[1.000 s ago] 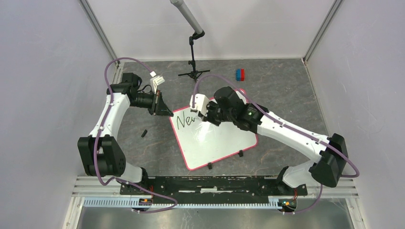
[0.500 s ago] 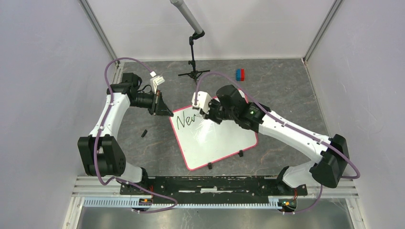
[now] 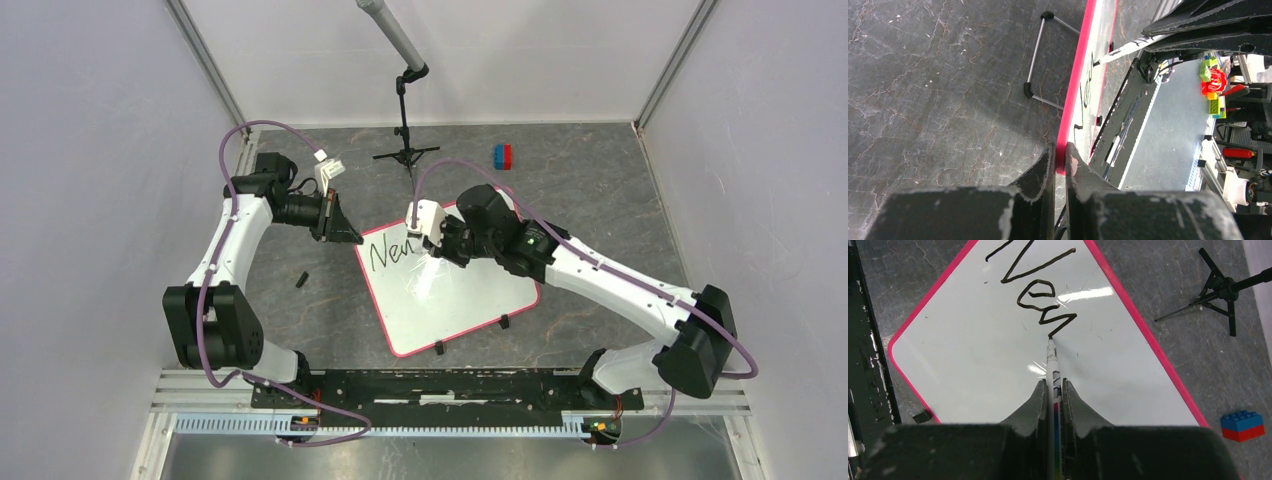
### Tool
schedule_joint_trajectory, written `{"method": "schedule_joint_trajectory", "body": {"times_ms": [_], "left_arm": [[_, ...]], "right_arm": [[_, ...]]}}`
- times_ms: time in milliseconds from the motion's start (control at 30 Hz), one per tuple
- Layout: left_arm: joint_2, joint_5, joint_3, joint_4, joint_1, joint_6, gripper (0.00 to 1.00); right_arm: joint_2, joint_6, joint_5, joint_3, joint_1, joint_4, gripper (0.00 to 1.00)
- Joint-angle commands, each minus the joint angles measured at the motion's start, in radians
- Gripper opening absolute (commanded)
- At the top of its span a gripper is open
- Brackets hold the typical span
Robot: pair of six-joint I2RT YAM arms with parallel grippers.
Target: Write a sentence on the whiteboard
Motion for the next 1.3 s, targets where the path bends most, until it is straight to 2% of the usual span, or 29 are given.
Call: {"method": "schedule_joint_trajectory", "body": {"times_ms": [0,600,1267], "left_arm": [[0.005,0.016,-0.006,-0.007,-0.018,0.025,0.02],[0.016,0.015,-0.001,-0.007,-0.018,0.026,0.03],[-0.001,0.001,-0.017,-0.007,-0.018,0.04,0.02]], "right_arm": [[0.024,-0.021,0.056,0.069,-0.014,-0.02,0.0],[0.067,-0.037,0.038,0.167,-0.042,-0.061,0.0],[-0.061,0.006,-0.031,0.137,-0.038,-0.094,0.0]]}}
